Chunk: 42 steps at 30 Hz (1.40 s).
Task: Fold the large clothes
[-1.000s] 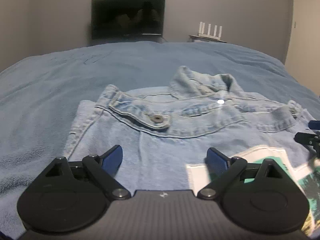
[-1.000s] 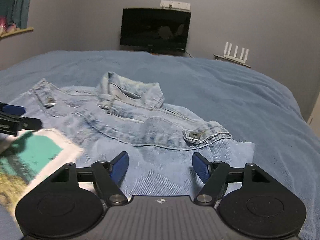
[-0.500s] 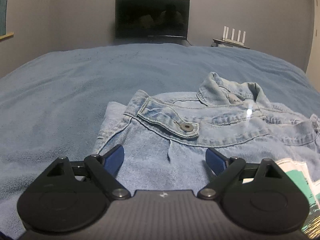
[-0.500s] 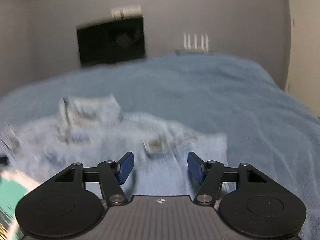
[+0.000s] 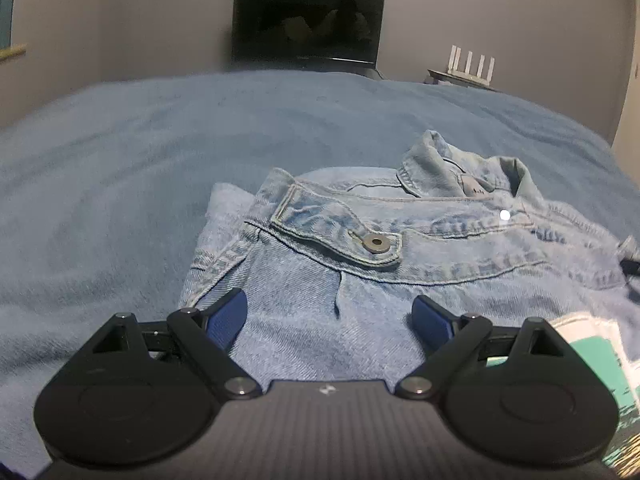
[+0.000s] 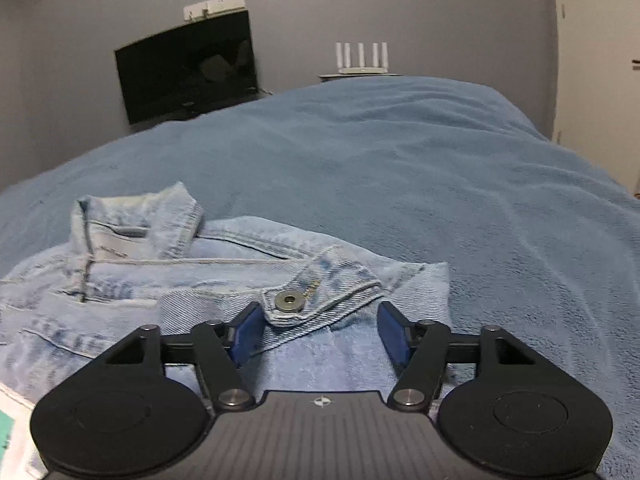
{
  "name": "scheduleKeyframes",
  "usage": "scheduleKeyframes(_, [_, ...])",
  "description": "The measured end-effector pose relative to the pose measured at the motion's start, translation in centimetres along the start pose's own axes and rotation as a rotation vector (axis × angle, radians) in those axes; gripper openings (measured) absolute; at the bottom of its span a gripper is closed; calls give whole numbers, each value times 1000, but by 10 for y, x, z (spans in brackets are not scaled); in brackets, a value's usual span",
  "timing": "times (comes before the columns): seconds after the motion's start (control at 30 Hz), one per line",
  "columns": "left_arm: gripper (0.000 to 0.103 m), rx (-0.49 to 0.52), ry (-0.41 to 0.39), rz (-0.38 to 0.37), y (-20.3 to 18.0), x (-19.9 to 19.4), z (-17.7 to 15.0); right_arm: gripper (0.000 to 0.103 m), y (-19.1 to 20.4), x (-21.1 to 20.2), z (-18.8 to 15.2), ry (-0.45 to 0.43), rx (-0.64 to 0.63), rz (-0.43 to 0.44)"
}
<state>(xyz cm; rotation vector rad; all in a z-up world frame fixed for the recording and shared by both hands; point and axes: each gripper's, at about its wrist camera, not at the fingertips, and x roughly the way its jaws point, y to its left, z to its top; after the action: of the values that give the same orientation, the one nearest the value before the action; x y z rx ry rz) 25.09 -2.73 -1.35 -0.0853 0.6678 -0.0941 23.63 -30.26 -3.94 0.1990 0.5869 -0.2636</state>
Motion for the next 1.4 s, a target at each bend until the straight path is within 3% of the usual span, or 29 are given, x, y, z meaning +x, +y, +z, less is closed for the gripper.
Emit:
scheduleKeyframes(0.5, [97, -34, 9, -62, 9, 7, -7, 69, -4, 4, -1, 8, 71, 29])
scheduleKeyframes(0.63, [97, -4, -4, -44, 3, 3, -7, 69, -11, 2, -2, -4, 113, 55])
scheduleKeyframes(0.77, [99, 101, -120, 81, -17, -31, -20, 73, -22, -28, -16, -76, 189, 72])
scheduleKeyframes(0.83, [99, 115, -134, 64, -27, -48, -25, 88, -22, -45, -25, -90, 209, 55])
scheduleKeyframes(0.9, [99, 98, -120, 0, -37, -64, -26, 95, -16, -57, -31, -71, 216, 22])
scheduleKeyframes(1.0, [101, 105, -104, -47, -57, -87, -35, 96, -9, -75, -36, -42, 231, 17])
scheduleKeyframes(1.07, [101, 196, -67, -68, -79, -96, -48, 96, -6, -89, -42, -38, 226, 1])
scheduleKeyframes(1.17, [102, 292, 13, -41, -95, -100, -70, 98, -9, -117, -49, -43, 254, -9])
scheduleKeyframes(1.4, [103, 117, 47, -9, -68, -127, -81, 102, -39, -188, -63, -81, 417, -3])
